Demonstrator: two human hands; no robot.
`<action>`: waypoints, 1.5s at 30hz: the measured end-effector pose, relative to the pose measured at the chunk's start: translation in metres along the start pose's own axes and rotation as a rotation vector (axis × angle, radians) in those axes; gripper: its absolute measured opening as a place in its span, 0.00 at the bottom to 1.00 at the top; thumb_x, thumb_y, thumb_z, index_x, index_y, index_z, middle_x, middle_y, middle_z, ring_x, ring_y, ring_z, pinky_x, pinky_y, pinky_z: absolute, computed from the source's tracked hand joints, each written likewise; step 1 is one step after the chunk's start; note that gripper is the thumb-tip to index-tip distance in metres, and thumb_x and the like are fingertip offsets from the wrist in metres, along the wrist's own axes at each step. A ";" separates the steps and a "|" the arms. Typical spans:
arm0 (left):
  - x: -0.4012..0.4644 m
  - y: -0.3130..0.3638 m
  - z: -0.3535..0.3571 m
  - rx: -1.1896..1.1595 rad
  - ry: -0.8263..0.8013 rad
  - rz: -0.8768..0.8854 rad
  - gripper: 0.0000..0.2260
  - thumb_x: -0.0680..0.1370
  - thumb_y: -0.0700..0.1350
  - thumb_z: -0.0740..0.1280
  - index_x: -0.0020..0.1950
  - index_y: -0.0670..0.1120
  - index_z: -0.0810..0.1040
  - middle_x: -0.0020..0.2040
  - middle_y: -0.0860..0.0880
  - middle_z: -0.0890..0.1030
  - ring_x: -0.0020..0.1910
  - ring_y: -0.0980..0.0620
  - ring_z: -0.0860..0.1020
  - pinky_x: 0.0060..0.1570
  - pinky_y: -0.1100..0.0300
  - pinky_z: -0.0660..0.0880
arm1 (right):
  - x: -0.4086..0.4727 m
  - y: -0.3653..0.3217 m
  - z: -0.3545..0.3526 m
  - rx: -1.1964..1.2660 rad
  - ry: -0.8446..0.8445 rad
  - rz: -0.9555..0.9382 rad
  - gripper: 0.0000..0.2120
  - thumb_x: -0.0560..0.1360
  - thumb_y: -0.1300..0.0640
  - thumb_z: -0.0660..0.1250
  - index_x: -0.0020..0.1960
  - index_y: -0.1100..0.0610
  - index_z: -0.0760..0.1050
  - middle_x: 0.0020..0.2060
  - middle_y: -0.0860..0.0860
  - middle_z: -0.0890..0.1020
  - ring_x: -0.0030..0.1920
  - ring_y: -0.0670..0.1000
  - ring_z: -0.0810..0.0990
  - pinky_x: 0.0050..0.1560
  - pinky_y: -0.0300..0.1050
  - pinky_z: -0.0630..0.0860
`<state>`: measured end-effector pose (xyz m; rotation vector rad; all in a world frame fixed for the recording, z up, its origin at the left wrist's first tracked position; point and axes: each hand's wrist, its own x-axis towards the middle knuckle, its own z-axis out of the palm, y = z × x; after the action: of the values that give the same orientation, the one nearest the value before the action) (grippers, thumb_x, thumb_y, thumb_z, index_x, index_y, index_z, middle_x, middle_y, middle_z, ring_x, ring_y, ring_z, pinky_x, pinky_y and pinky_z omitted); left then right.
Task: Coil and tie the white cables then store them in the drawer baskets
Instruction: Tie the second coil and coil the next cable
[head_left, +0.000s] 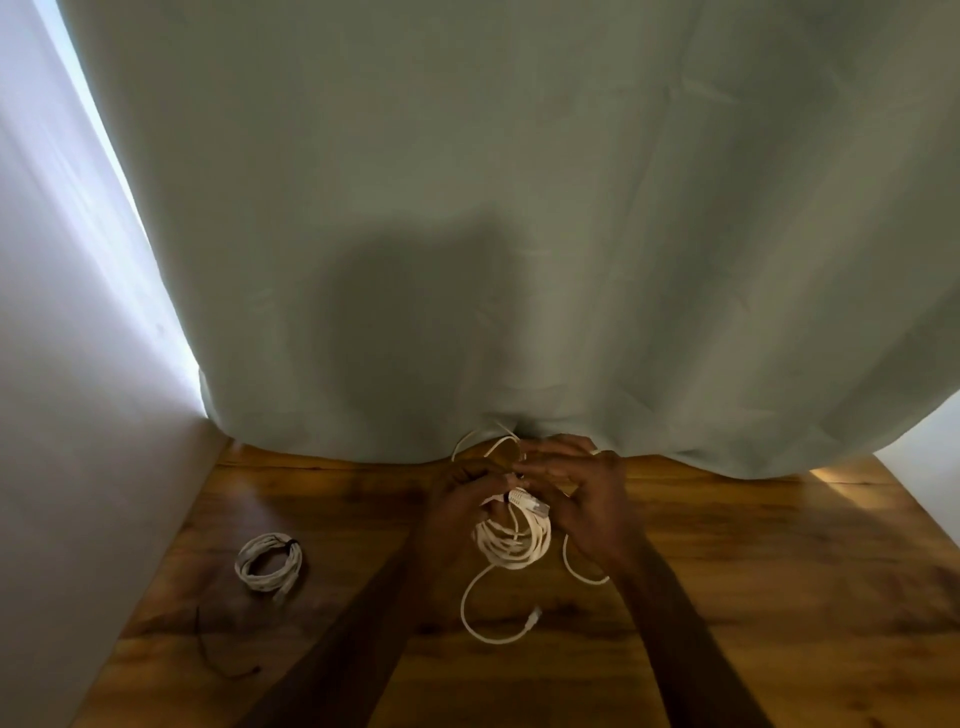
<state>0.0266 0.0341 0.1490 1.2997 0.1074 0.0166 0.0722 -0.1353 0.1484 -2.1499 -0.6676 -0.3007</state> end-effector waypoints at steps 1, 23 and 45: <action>0.001 0.001 0.001 -0.014 -0.010 0.010 0.11 0.77 0.32 0.65 0.35 0.40 0.78 0.26 0.51 0.75 0.25 0.58 0.73 0.27 0.68 0.69 | 0.000 0.004 0.001 -0.011 0.020 -0.011 0.10 0.75 0.45 0.68 0.55 0.35 0.81 0.57 0.32 0.81 0.65 0.41 0.76 0.61 0.68 0.71; 0.001 -0.005 -0.012 0.207 0.048 -0.016 0.06 0.80 0.37 0.65 0.49 0.44 0.81 0.33 0.56 0.80 0.32 0.62 0.76 0.35 0.68 0.71 | -0.021 -0.001 0.017 0.307 0.103 0.202 0.12 0.75 0.54 0.73 0.57 0.44 0.81 0.60 0.38 0.81 0.61 0.38 0.78 0.57 0.41 0.80; 0.013 -0.022 -0.007 0.031 0.061 -0.043 0.07 0.81 0.38 0.63 0.52 0.38 0.80 0.30 0.54 0.79 0.28 0.61 0.75 0.32 0.63 0.70 | -0.035 -0.050 0.053 -0.547 0.074 0.480 0.08 0.78 0.45 0.66 0.54 0.40 0.82 0.79 0.46 0.61 0.74 0.57 0.65 0.67 0.68 0.66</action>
<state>0.0380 0.0354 0.1248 1.3281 0.1884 0.0175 0.0141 -0.0805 0.1336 -2.7156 -0.0003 -0.3223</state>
